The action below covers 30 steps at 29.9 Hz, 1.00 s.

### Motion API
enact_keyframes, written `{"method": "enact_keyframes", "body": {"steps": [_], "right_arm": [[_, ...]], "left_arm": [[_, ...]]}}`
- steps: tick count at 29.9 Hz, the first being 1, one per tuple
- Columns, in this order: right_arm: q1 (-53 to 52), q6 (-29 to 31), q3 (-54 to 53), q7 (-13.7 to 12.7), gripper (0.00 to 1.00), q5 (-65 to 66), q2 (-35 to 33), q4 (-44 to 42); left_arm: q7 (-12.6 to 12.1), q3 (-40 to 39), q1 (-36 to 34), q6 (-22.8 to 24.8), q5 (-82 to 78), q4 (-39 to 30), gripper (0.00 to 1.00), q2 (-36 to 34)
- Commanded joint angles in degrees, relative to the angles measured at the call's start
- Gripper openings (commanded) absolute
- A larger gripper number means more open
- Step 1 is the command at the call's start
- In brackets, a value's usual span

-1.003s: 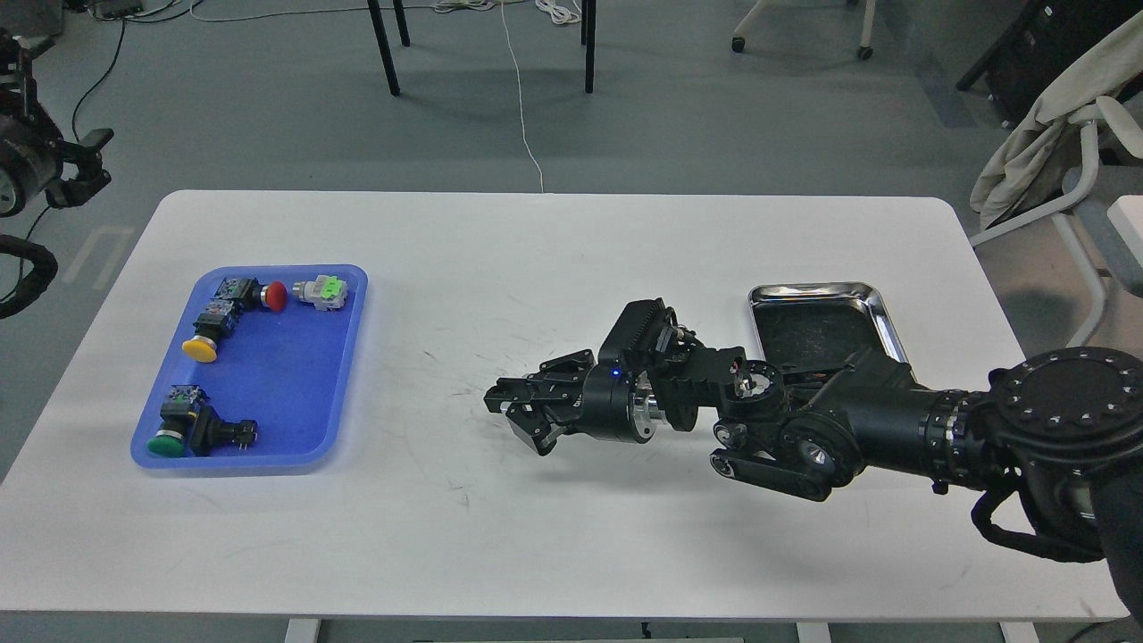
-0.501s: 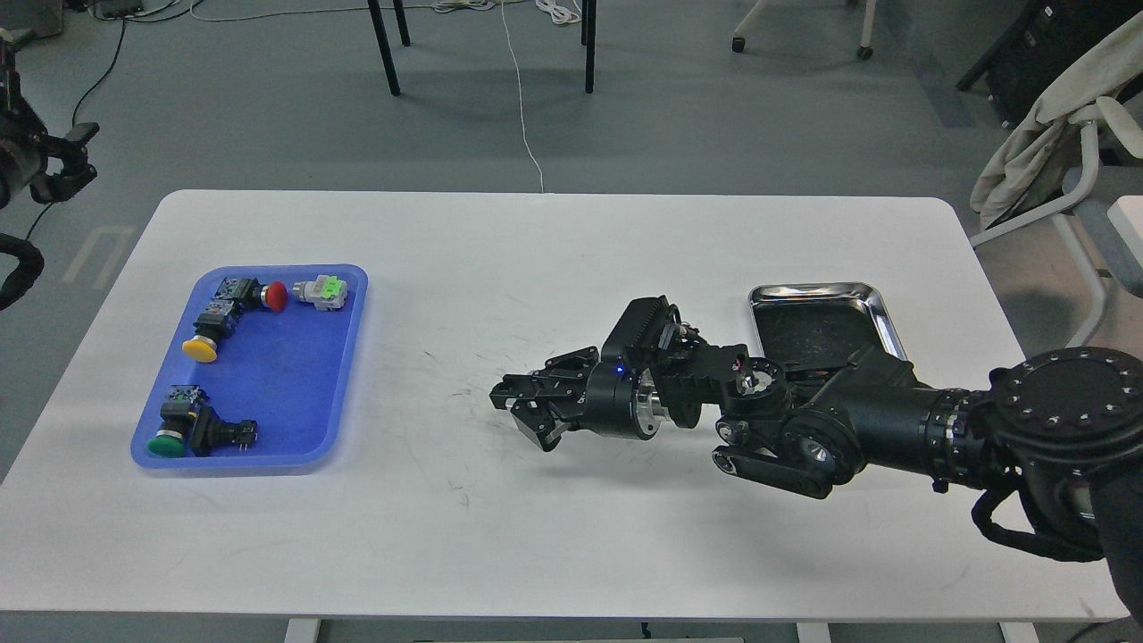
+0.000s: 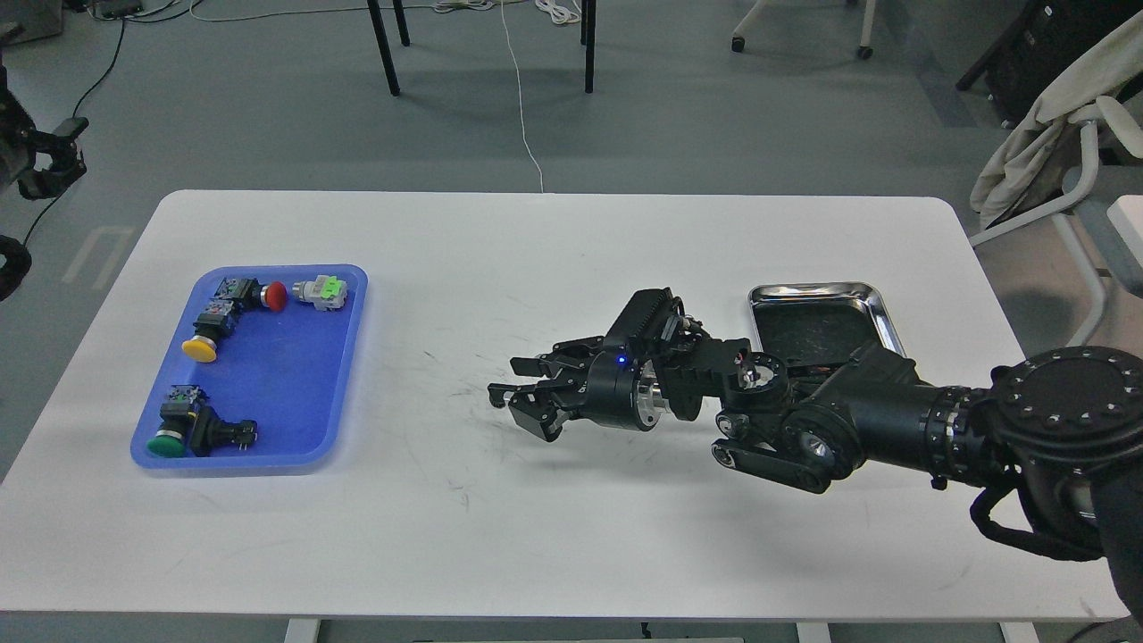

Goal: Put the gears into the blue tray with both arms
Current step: 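Lower the right gripper and release the black part onto the table, then raise the right arm away from the table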

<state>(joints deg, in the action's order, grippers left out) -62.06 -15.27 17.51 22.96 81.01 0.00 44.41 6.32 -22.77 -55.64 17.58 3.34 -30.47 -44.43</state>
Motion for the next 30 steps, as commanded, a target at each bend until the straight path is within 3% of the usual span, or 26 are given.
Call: {"method": "enact_keyframes", "body": {"steps": [1, 3, 10, 16, 18, 21, 30], "right_arm": [[0.01, -0.03, -3.62, -0.11, 0.54, -0.07, 0.0, -1.96], [-0.26, -0.29, -5.99, -0.29, 0.6, -0.42, 0.0, -3.1], [-2.97, 0.15, -15.57, -1.08, 0.65, -8.49, 0.0, -6.35], [-8.25, 0.5, -21.03, -1.34, 0.72, -23.16, 0.0, -8.99], [-10.0, 0.5, -21.21, -1.34, 0.73, -27.47, 0.0, -8.99], [-11.85, 0.59, -21.21, -1.34, 0.74, -32.4, -4.47, -9.08], [-12.12, 0.68, -23.75, -1.43, 0.8, -38.11, -15.02, -9.52]], "left_arm": [[0.01, 0.0, 0.0, 0.0, -0.09, -0.11, 0.99, -0.21], [0.01, 0.09, 0.0, 0.0, -0.09, -0.2, 0.99, -0.3], [-0.26, 0.18, -0.08, -1.22, -0.09, -1.61, 0.99, -0.21], [-0.26, 0.97, -0.52, -1.76, -4.03, -4.33, 0.98, -0.13], [-0.17, 0.97, -0.52, 0.26, -6.4, -5.56, 0.98, -0.04], [0.1, 1.58, -0.79, 2.81, -9.22, -9.68, 0.98, -0.21], [0.62, 3.52, -0.96, 3.96, -19.76, -24.62, 0.98, -2.4]]}}
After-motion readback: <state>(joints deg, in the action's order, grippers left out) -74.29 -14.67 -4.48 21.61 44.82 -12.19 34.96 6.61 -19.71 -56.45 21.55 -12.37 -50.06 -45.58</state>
